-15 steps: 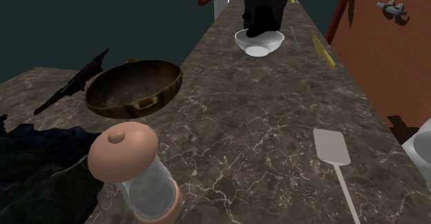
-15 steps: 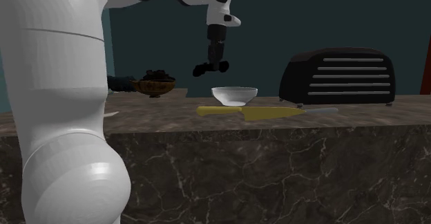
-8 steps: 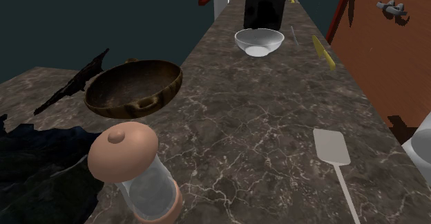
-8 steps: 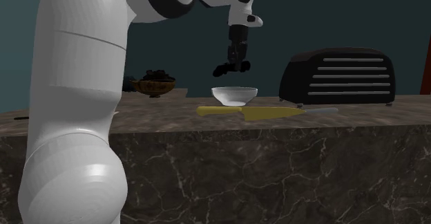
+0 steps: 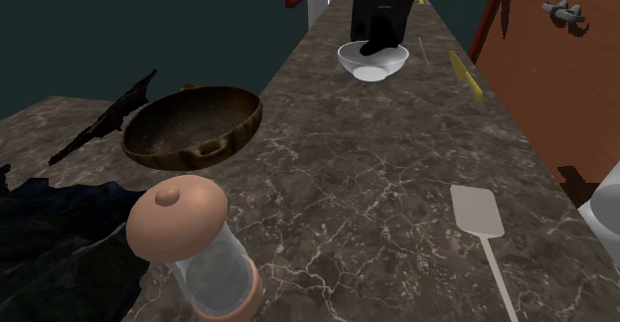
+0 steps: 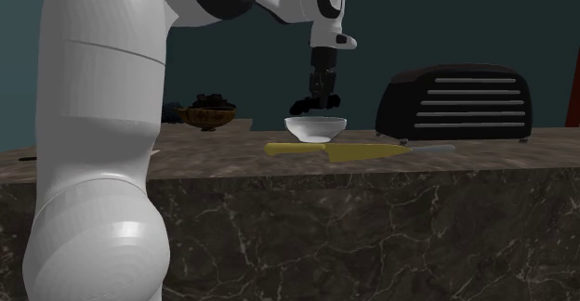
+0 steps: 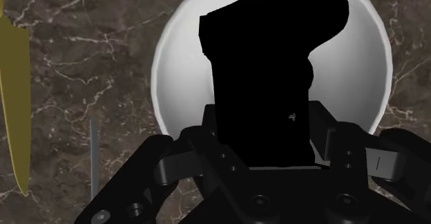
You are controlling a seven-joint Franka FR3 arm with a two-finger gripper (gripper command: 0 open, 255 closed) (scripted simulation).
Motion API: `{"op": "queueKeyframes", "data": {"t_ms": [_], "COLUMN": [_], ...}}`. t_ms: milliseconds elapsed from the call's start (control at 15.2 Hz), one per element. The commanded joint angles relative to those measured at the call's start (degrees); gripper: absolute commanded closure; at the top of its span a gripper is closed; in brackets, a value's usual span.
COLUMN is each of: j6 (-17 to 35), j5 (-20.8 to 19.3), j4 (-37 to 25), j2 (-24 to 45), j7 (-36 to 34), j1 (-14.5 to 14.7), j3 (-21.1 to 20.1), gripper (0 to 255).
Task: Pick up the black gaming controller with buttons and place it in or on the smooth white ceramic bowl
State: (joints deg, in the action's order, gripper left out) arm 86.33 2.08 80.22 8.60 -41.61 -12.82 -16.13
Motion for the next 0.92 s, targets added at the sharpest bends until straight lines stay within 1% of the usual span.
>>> {"op": "queueKeyframes", "data": {"t_ms": [0,198,726,792,858], "j6": [1.7,4.9,4.9,4.9,4.9], "j5": [0.1,0.3,0.3,0.3,0.3], "j4": [2.0,6.0,6.0,6.0,6.0], "j2": [-0.4,-1.2,-1.2,-1.2,-1.2], "j7": [0.2,0.5,0.5,0.5,0.5], "j1": [-0.1,-0.2,-0.2,-0.2,-0.2], "j3": [0.0,0.1,0.1,0.1,0.1], "gripper": [255,255,255,0,0]}}
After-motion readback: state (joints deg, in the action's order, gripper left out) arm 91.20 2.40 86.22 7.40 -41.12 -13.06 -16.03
